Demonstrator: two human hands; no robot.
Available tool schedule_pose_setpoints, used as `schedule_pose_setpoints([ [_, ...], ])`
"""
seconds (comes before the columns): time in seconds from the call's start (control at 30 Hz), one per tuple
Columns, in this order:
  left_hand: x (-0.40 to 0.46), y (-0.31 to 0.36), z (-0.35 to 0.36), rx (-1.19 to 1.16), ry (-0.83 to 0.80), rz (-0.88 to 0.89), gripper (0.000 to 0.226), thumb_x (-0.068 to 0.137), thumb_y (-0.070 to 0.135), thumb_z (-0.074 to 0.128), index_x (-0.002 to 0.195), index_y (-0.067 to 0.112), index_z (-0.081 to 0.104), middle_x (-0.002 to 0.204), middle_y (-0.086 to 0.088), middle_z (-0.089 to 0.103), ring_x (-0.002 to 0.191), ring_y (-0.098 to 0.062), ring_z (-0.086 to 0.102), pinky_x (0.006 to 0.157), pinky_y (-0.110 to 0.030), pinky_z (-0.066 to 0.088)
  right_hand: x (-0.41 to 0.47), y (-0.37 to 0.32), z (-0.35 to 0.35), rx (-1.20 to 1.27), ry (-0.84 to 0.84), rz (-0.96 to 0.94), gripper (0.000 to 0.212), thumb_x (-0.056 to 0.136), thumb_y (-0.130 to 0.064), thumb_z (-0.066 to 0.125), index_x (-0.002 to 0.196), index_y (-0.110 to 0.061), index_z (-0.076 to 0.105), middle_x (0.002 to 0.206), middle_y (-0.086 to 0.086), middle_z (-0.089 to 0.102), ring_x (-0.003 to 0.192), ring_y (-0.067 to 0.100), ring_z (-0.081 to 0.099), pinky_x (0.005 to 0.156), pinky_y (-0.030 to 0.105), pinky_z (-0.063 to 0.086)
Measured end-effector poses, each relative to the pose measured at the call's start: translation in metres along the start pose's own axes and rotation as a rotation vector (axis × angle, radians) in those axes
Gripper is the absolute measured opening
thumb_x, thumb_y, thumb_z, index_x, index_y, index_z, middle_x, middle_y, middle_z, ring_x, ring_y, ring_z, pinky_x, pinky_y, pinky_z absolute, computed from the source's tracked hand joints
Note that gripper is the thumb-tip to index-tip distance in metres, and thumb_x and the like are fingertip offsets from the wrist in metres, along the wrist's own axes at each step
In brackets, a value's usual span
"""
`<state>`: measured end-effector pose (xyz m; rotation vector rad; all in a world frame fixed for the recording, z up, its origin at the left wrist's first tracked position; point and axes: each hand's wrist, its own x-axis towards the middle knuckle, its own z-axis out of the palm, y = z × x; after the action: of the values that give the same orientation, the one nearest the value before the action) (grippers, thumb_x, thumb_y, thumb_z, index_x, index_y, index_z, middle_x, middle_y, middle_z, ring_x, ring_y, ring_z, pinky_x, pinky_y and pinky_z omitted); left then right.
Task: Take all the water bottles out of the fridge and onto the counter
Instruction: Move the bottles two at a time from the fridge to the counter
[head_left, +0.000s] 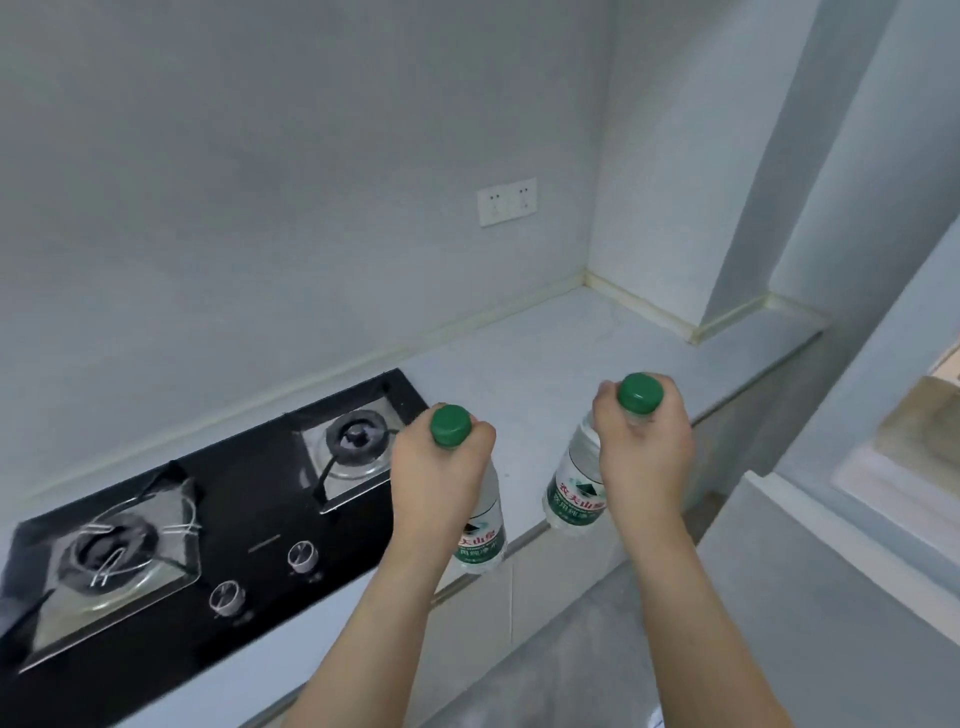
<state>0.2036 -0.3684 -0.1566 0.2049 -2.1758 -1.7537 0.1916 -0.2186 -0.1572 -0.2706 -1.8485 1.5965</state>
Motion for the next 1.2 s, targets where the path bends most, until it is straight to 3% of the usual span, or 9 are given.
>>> schedule_pose_setpoints([
  [0.13, -0.012, -0.01, -0.066, 0.061, 0.142, 0.008, 0.025, 0.076, 0.006, 0.064, 0.067, -0.008, 0.046, 0.055, -0.005, 0.04, 0.054, -0.013, 0.035, 0.051, -0.029, 0.03, -0.044, -0.015, 0.039, 0.044, -0.177, 0.0, 0.013, 0.088, -0.019, 0.065, 0.083, -0.019, 0.053, 0.071, -0.011, 0.056, 0.064, -0.006, 0.053, 0.061, 0.005, 0.038],
  [0.37, -0.032, -0.009, -0.16, 0.048, 0.281, 0.014, 0.025, 0.071, 0.02, 0.063, 0.073, -0.004, 0.058, 0.061, -0.016, 0.053, 0.056, -0.012, 0.043, 0.053, -0.029, 0.036, -0.11, -0.054, 0.093, 0.096, -0.357, -0.057, 0.011, 0.088, -0.02, 0.064, 0.084, -0.017, 0.054, 0.069, -0.01, 0.057, 0.062, -0.003, 0.053, 0.058, 0.008, 0.039],
  [0.53, -0.054, -0.015, -0.249, 0.08, 0.359, 0.008, 0.012, 0.076, 0.013, 0.066, 0.069, 0.004, 0.063, 0.065, -0.014, 0.06, 0.053, -0.009, 0.047, 0.047, -0.018, 0.037, -0.179, -0.089, 0.133, 0.161, -0.45, -0.07, 0.012, 0.088, -0.019, 0.064, 0.082, -0.021, 0.054, 0.071, -0.01, 0.057, 0.063, -0.005, 0.054, 0.06, 0.007, 0.04],
  [0.7, -0.083, -0.026, -0.347, 0.061, 0.451, -0.028, 0.015, 0.07, 0.02, 0.065, 0.06, 0.012, 0.057, 0.05, 0.002, 0.048, 0.051, -0.011, 0.043, 0.051, -0.028, 0.038, -0.258, -0.124, 0.173, 0.206, -0.553, -0.058, 0.012, 0.089, -0.02, 0.064, 0.083, -0.023, 0.054, 0.075, -0.007, 0.058, 0.065, -0.004, 0.054, 0.061, 0.006, 0.041],
  [0.83, -0.11, -0.037, -0.423, 0.081, 0.516, -0.034, 0.024, 0.076, 0.012, 0.067, 0.057, 0.01, 0.051, 0.047, 0.01, 0.042, 0.049, -0.01, 0.036, 0.047, -0.021, 0.032, -0.33, -0.154, 0.204, 0.232, -0.625, -0.068, 0.014, 0.088, -0.02, 0.064, 0.081, -0.025, 0.054, 0.072, -0.008, 0.058, 0.064, -0.005, 0.054, 0.061, 0.007, 0.042],
  [1.0, -0.138, -0.048, -0.499, 0.062, 0.567, -0.056, 0.028, 0.065, 0.026, 0.061, 0.07, -0.001, 0.058, 0.058, -0.008, 0.051, 0.054, -0.013, 0.042, 0.048, -0.024, 0.035, -0.4, -0.18, 0.234, 0.261, -0.711, -0.086, 0.011, 0.088, -0.017, 0.065, 0.083, -0.022, 0.056, 0.074, -0.008, 0.06, 0.064, -0.006, 0.055, 0.061, 0.004, 0.041],
  [1.2, -0.145, -0.071, -0.547, 0.062, 0.631, -0.135, 0.03, 0.066, 0.025, 0.059, 0.075, -0.004, 0.057, 0.069, -0.023, 0.054, 0.056, -0.014, 0.041, 0.052, -0.031, 0.036, -0.441, -0.191, 0.27, 0.237, -0.812, -0.106, 0.01, 0.089, -0.019, 0.065, 0.084, -0.021, 0.056, 0.075, -0.008, 0.06, 0.065, -0.007, 0.055, 0.061, 0.004, 0.042],
])
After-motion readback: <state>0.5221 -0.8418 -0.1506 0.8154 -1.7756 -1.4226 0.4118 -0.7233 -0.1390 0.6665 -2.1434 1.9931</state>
